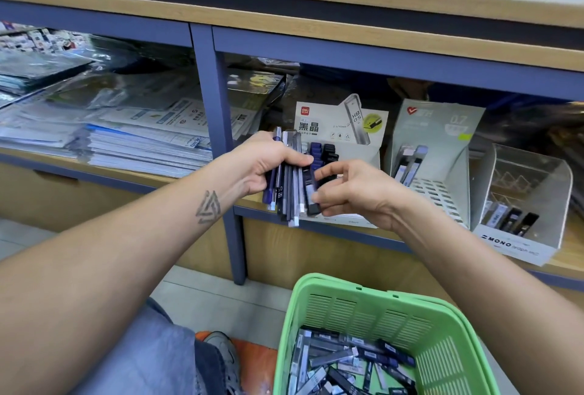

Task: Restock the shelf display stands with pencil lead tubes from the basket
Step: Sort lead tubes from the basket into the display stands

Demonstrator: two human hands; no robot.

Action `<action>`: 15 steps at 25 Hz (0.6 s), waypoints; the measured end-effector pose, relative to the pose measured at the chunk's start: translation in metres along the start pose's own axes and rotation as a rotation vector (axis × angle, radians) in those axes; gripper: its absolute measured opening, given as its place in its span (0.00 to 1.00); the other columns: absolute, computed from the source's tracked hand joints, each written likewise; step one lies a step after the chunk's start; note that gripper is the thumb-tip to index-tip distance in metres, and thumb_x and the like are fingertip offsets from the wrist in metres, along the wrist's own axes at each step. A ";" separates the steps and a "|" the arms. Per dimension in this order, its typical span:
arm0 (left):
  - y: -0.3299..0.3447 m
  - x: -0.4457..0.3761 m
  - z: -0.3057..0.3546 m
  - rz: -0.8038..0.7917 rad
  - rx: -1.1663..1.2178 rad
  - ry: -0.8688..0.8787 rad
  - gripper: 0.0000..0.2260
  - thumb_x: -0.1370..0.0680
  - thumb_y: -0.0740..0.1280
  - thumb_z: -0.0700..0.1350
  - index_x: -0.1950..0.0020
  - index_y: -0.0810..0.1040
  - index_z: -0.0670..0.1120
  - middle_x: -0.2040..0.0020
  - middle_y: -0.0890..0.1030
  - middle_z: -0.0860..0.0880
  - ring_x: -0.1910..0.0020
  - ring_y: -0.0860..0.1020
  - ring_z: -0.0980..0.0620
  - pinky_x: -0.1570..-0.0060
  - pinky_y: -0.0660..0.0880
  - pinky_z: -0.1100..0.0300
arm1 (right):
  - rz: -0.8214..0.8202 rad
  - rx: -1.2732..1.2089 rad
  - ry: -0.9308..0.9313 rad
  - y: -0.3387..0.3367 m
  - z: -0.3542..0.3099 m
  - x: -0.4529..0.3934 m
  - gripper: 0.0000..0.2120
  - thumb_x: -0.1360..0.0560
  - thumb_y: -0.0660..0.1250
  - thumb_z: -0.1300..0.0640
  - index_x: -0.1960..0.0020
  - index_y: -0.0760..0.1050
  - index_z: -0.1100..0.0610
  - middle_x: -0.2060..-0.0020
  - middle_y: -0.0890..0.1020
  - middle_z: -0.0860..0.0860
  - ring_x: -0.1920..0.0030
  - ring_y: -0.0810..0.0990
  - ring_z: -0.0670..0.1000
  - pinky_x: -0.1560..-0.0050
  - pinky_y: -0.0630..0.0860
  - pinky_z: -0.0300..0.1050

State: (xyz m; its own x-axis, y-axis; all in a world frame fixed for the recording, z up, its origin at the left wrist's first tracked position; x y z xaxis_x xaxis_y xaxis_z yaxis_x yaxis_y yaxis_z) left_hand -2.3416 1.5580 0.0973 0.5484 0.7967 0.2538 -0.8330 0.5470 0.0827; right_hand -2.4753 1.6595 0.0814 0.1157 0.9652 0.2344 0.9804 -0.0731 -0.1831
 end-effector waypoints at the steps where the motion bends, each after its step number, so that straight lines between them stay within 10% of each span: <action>1: -0.001 -0.001 0.002 0.002 -0.016 0.004 0.11 0.28 0.74 0.28 0.47 0.81 0.33 0.57 0.86 0.36 0.60 0.86 0.40 0.64 0.83 0.50 | 0.027 0.015 -0.013 -0.007 0.000 0.000 0.12 0.28 0.73 0.69 0.45 0.79 0.62 0.60 0.87 0.58 0.59 0.86 0.56 0.58 0.83 0.46; 7: 0.005 -0.004 -0.005 0.008 -0.028 -0.086 0.04 0.26 0.72 0.28 0.53 0.80 0.34 0.67 0.82 0.39 0.71 0.82 0.46 0.70 0.81 0.53 | 0.105 -0.125 0.032 -0.029 0.016 0.002 0.11 0.21 0.59 0.71 0.45 0.79 0.65 0.65 0.80 0.58 0.70 0.79 0.53 0.71 0.77 0.42; 15: 0.012 -0.006 -0.010 -0.066 -0.076 -0.199 0.07 0.24 0.70 0.30 0.48 0.78 0.34 0.66 0.81 0.39 0.72 0.82 0.47 0.71 0.81 0.55 | 0.263 -0.183 -0.053 -0.055 0.029 0.001 0.07 0.23 0.67 0.72 0.46 0.81 0.69 0.61 0.83 0.61 0.69 0.79 0.50 0.68 0.77 0.38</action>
State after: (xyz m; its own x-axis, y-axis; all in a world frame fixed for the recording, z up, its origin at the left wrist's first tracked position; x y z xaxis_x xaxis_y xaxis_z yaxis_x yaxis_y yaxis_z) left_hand -2.3545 1.5621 0.0867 0.5698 0.6966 0.4359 -0.7840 0.6198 0.0343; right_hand -2.5342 1.6723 0.0638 0.3652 0.9187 0.1505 0.9309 -0.3610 -0.0550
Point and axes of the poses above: each hand's wrist, its own x-axis away from the middle knuckle, its own y-axis out of the palm, z = x × y, the point moved 5 cm from there along -x, towards the middle knuckle
